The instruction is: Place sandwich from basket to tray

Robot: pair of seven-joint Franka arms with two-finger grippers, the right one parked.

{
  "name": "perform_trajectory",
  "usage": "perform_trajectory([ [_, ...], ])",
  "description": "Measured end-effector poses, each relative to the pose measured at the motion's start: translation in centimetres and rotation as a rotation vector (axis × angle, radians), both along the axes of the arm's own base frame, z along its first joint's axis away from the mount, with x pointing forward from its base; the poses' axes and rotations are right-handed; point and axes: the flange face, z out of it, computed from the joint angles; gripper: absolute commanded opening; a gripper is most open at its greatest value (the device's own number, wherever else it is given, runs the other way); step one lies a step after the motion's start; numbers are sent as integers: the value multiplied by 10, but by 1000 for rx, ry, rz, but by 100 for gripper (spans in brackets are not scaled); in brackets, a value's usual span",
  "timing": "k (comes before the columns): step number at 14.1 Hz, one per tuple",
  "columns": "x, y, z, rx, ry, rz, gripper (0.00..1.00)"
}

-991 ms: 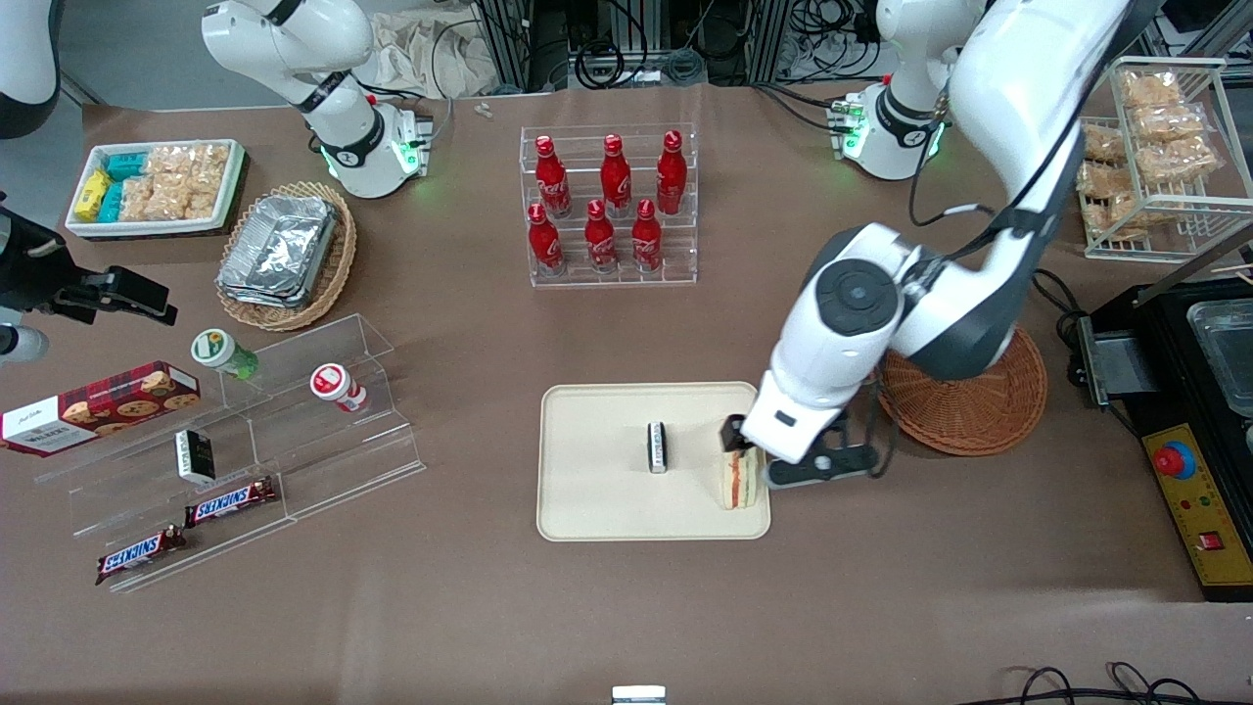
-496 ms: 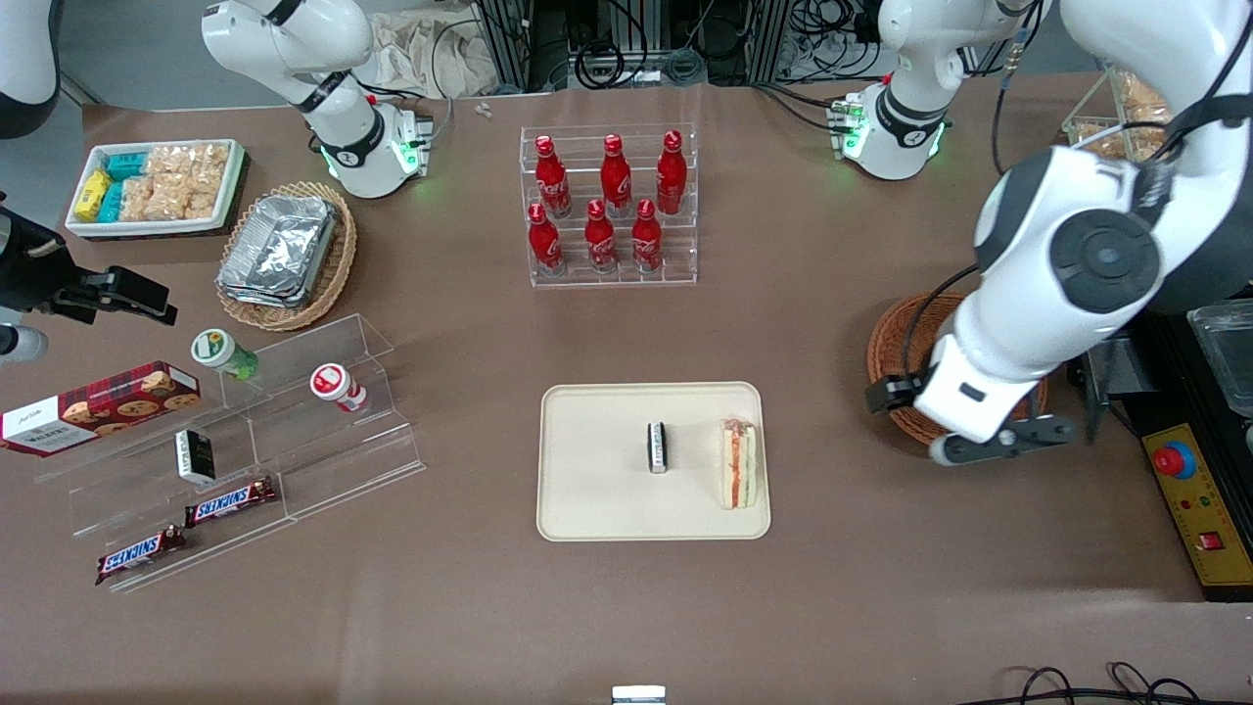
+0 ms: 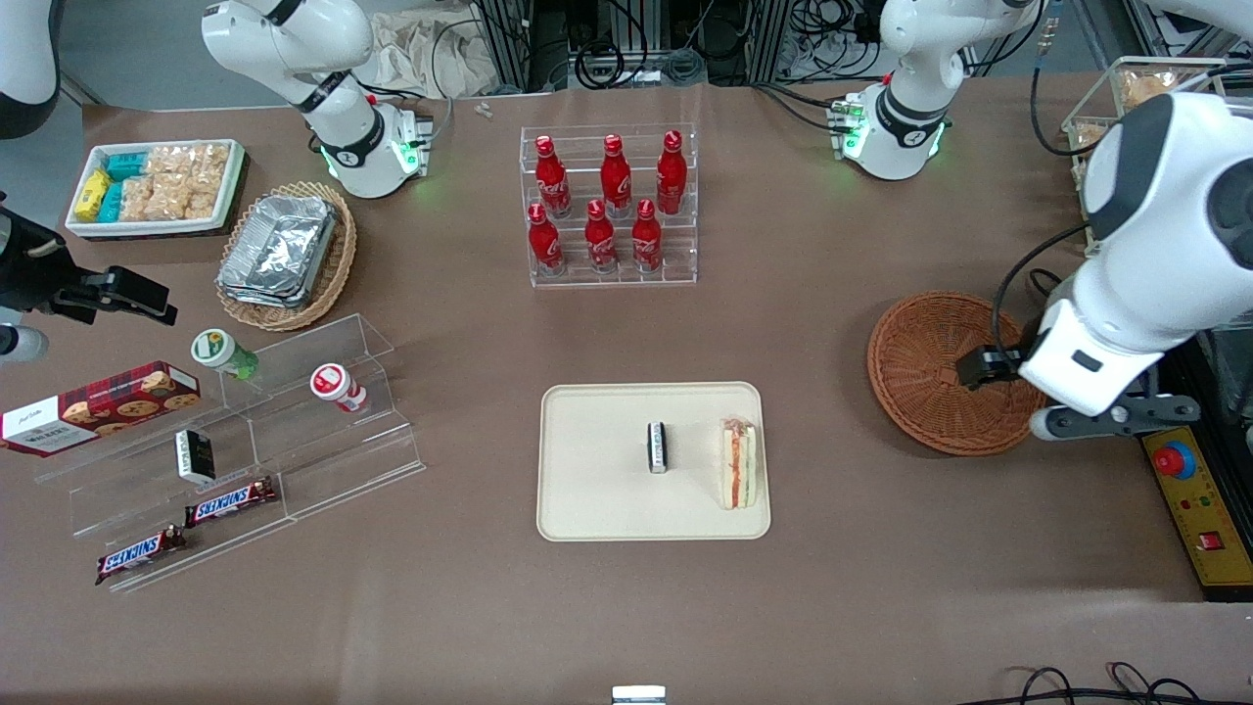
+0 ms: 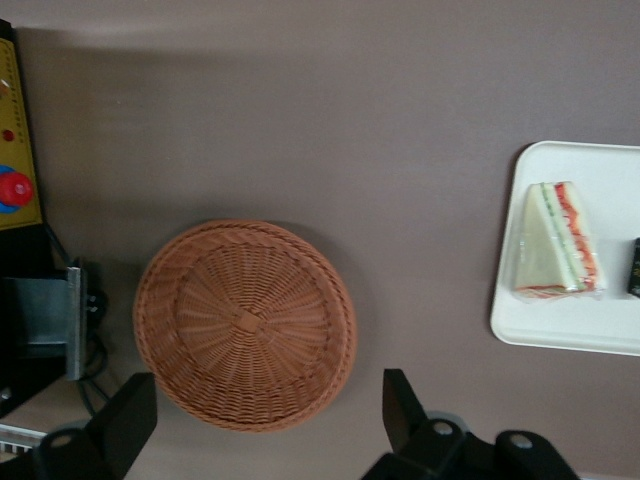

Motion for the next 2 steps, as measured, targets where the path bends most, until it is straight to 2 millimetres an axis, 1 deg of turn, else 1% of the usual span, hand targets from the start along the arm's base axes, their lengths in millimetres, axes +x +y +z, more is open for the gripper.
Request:
perform_trajectory([
  [2,3,32,-2,-1,8,-2,100],
])
